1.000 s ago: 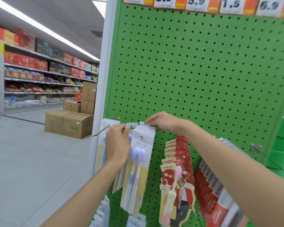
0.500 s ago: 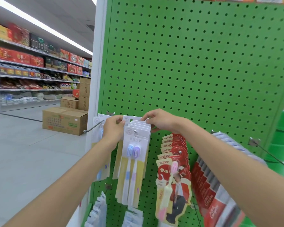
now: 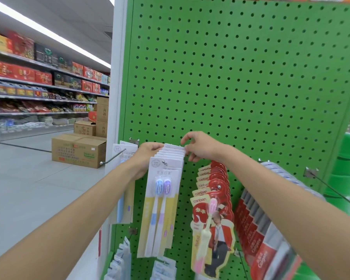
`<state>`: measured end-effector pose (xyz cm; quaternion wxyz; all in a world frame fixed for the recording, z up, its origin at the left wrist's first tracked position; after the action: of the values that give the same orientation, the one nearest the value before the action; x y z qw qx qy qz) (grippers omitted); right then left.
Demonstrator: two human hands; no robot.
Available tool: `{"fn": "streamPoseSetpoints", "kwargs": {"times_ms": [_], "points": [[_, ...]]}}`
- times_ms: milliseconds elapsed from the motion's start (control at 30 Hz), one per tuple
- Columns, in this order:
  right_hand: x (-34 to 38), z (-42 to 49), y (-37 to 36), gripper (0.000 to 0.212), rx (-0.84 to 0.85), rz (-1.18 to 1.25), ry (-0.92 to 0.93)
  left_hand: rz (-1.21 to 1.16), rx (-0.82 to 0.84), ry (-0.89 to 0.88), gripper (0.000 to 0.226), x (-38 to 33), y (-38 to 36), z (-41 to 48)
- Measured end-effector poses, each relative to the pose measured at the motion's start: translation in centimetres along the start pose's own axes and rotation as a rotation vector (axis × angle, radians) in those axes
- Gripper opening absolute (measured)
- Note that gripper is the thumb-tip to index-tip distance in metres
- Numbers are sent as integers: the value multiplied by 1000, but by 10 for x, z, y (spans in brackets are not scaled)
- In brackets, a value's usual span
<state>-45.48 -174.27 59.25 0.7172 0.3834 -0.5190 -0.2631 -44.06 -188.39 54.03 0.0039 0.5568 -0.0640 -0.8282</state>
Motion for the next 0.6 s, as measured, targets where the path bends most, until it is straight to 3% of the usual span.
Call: {"fn": "streamPoseSetpoints", "kwargs": {"times_ms": [67,333,500,600], "points": [[1,1,2,22,-9,-62,19,73,18,14,17,0,2,2],[1,4,-3,15,-19,-111,57,430,-223,-209,31,-24,23,15],[0,4,-2,17,-17,-106,75,694,-179,-296,26,-35,14,25],[0,4,-2,19,-17,-102,84,727,-177,-293,21,-35,15,32]]}}
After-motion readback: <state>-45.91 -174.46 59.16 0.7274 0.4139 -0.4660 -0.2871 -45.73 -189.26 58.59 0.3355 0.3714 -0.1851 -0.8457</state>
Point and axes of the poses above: each hand's wrist, its own z-axis towards the middle knuckle, its own y-axis out of the back of the hand, x = y × z, the point moved 9 cm from there along z, towards the middle knuckle, and after that the axes turned 5 degrees about -y, right-handed, at the moved point
